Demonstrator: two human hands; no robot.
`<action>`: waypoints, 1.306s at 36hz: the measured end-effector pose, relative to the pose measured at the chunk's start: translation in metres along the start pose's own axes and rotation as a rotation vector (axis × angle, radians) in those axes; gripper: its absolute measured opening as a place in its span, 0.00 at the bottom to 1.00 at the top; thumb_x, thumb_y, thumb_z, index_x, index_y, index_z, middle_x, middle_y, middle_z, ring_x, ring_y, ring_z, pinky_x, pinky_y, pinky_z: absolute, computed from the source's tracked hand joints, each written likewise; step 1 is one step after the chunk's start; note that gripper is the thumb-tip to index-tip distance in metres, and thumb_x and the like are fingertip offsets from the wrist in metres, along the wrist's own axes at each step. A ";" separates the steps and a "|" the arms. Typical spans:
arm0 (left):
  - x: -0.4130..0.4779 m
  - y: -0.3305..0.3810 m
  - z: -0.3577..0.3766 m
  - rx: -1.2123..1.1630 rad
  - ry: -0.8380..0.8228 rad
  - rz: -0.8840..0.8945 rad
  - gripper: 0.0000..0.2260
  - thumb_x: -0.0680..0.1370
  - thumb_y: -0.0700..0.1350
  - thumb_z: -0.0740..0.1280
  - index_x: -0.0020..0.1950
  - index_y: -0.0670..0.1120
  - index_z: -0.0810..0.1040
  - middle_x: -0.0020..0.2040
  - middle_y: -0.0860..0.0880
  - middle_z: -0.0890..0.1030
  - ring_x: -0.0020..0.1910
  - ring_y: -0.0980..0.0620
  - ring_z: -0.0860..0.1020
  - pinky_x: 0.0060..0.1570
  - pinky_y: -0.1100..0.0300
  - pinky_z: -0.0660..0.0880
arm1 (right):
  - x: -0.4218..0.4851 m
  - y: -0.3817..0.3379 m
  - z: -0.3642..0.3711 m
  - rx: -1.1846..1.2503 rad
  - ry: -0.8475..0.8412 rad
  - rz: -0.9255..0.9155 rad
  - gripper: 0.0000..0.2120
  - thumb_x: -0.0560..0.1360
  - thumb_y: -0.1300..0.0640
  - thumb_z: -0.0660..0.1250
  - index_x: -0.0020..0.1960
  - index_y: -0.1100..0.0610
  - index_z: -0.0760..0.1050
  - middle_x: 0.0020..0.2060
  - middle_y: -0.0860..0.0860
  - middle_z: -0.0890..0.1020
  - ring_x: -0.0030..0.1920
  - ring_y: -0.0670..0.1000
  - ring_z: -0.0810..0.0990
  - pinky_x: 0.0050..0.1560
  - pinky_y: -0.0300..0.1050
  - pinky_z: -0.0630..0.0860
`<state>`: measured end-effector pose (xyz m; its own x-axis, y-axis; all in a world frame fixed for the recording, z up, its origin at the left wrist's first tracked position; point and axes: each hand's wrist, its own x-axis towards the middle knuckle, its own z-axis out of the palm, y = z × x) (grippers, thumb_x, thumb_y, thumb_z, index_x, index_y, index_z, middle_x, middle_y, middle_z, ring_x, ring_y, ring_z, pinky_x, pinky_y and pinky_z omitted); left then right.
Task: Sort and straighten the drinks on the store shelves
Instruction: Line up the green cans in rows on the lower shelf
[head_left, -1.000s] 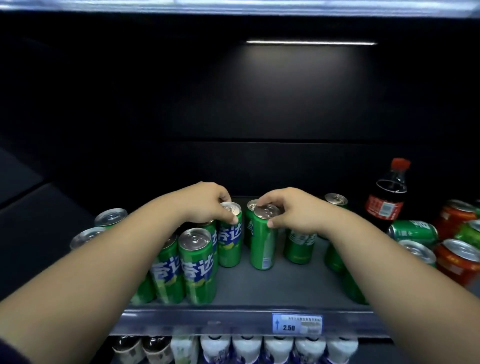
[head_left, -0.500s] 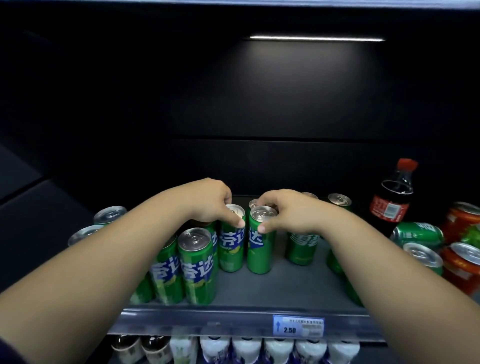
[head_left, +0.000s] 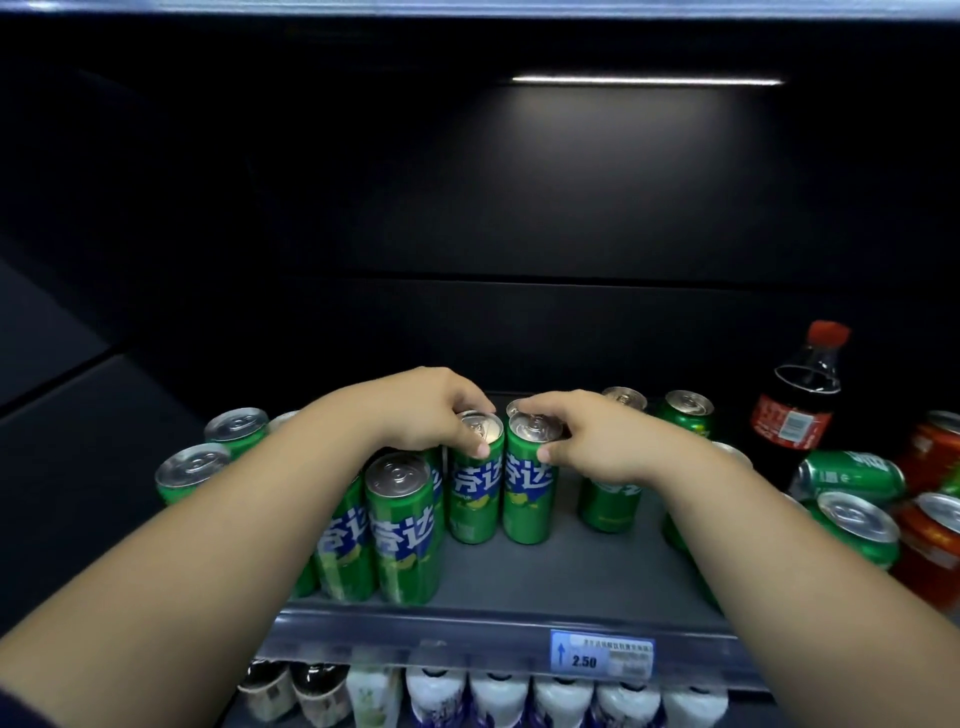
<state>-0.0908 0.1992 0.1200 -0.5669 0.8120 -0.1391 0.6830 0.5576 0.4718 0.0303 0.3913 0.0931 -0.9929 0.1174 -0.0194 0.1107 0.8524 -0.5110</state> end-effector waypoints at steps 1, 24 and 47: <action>-0.001 -0.001 0.002 -0.018 0.007 0.000 0.20 0.72 0.50 0.77 0.63 0.56 0.80 0.55 0.59 0.83 0.55 0.59 0.80 0.62 0.56 0.74 | -0.001 0.001 0.003 0.017 0.011 0.000 0.31 0.76 0.58 0.72 0.76 0.49 0.68 0.71 0.46 0.74 0.68 0.48 0.74 0.70 0.50 0.71; -0.003 -0.010 0.022 -0.007 0.168 0.016 0.30 0.69 0.62 0.73 0.70 0.57 0.75 0.66 0.56 0.79 0.62 0.57 0.77 0.64 0.53 0.74 | -0.018 0.020 0.091 0.748 0.495 0.018 0.30 0.70 0.66 0.78 0.64 0.44 0.71 0.59 0.44 0.81 0.62 0.44 0.80 0.63 0.45 0.77; -0.003 -0.011 0.022 -0.145 0.164 -0.011 0.23 0.71 0.52 0.76 0.66 0.57 0.78 0.60 0.57 0.81 0.57 0.58 0.79 0.62 0.53 0.75 | -0.013 0.033 0.119 0.663 0.471 0.058 0.39 0.70 0.64 0.78 0.74 0.44 0.65 0.64 0.42 0.80 0.63 0.42 0.79 0.66 0.53 0.76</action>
<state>-0.0868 0.1941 0.0961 -0.6498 0.7601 -0.0070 0.6092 0.5263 0.5932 0.0421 0.3577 -0.0256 -0.8478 0.4796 0.2262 -0.0337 0.3769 -0.9256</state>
